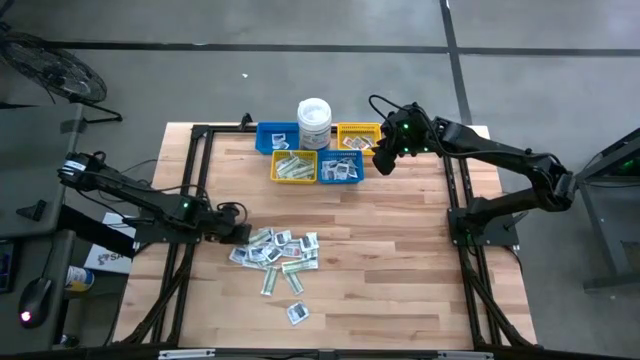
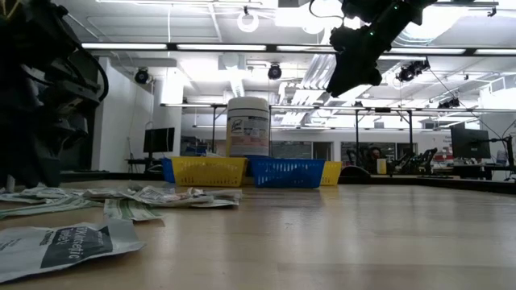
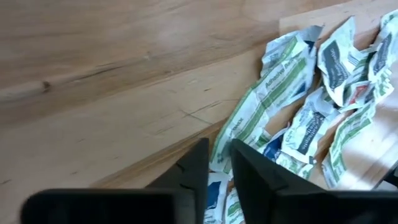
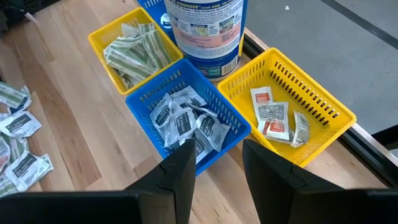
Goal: Pick & Place First Aid Supplies
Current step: Put the green bandage pad into the left yellow bin
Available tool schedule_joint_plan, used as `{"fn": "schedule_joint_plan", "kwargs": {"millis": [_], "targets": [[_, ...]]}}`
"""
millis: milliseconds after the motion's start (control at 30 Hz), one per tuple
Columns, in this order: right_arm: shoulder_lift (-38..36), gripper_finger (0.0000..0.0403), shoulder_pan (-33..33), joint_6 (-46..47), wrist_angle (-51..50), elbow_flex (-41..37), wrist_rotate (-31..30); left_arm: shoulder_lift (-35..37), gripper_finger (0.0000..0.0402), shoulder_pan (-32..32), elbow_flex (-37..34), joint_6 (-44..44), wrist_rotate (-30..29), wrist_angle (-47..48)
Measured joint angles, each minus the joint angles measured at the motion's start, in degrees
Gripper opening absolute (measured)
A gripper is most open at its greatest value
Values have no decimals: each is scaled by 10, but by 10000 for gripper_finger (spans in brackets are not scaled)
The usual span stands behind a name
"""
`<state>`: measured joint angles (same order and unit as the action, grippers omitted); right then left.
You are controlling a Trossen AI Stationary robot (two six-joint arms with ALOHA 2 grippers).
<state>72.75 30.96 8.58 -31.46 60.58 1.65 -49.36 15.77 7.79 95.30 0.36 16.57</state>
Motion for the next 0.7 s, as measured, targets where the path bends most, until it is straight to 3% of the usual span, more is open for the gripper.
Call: {"fn": "schedule_joint_plan", "kwargs": {"millis": [200, 467, 700], "targets": [[0, 126, 0, 0, 0, 0, 0, 0, 6, 0, 0, -3, 0, 14], [0, 126, 0, -9, 0, 0, 0, 20, 2, 0, 16, -22, -11, 22], [0, 126, 0, -11, 0, 0, 0, 40, 1, 0, 74, -101, -91, 76]]}}
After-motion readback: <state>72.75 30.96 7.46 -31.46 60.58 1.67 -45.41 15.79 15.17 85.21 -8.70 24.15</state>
